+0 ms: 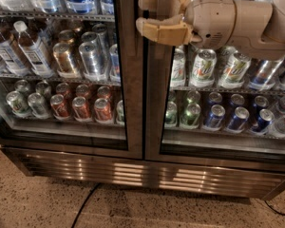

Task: Open right fridge door

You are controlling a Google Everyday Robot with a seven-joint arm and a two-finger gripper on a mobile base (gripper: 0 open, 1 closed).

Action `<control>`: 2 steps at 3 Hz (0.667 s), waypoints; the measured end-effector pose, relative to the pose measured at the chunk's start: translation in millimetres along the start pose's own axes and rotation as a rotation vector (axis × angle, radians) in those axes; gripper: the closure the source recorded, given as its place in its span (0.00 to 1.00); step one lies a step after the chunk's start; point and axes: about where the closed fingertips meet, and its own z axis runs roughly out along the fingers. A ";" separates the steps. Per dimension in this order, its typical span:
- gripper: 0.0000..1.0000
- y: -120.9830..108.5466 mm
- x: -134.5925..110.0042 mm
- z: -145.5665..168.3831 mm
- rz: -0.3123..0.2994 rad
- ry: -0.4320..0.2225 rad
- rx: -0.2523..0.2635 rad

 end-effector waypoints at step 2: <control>1.00 -22.5 6.6 0.5 0.000 0.000 0.000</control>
Offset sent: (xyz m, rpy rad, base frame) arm -0.0100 0.0083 -0.0069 -0.0133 0.0010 0.0222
